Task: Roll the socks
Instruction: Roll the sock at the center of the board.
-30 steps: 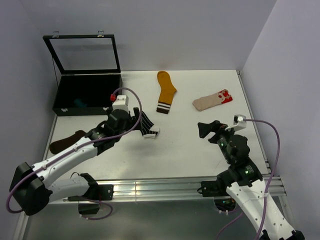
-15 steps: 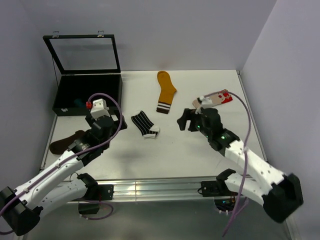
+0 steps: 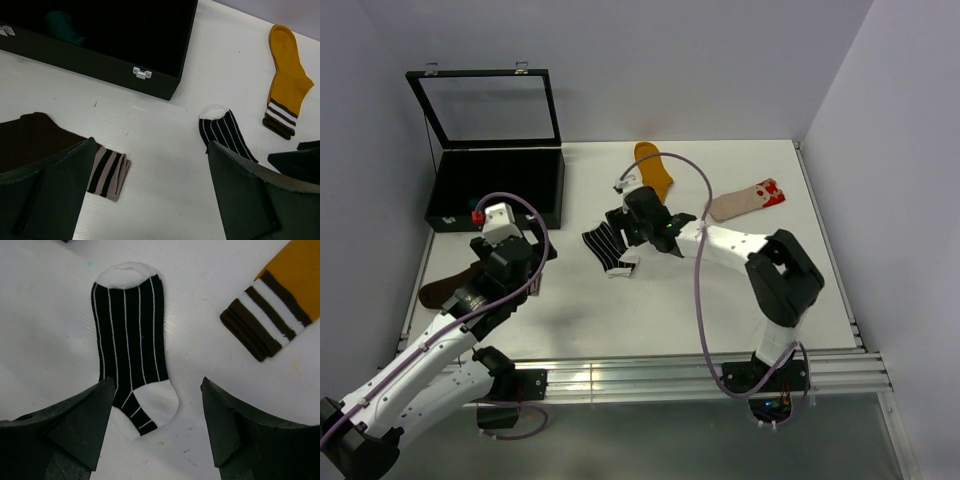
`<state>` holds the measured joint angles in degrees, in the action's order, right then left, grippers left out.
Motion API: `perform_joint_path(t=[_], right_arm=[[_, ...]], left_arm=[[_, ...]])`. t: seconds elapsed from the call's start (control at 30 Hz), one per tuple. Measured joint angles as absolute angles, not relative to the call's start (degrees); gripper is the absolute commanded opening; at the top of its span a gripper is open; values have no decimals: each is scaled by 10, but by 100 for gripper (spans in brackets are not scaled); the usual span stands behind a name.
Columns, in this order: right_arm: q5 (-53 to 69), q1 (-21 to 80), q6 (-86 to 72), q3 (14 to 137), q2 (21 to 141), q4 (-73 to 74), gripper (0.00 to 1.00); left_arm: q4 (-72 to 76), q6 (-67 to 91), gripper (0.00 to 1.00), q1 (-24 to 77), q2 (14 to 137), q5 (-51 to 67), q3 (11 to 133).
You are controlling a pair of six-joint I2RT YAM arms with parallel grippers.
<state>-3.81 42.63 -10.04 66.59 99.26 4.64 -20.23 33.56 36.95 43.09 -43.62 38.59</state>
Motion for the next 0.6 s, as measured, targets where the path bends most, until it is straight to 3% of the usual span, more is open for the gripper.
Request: perform_joint_path(t=[0.37, 0.6], right_arm=[[-48, 436, -83, 776, 1136, 70, 73], [-50, 437, -85, 783, 1167, 84, 72]], left_arm=[[-204, 317, 99, 369, 503, -413, 385], [-234, 341, 99, 369, 543, -400, 428]])
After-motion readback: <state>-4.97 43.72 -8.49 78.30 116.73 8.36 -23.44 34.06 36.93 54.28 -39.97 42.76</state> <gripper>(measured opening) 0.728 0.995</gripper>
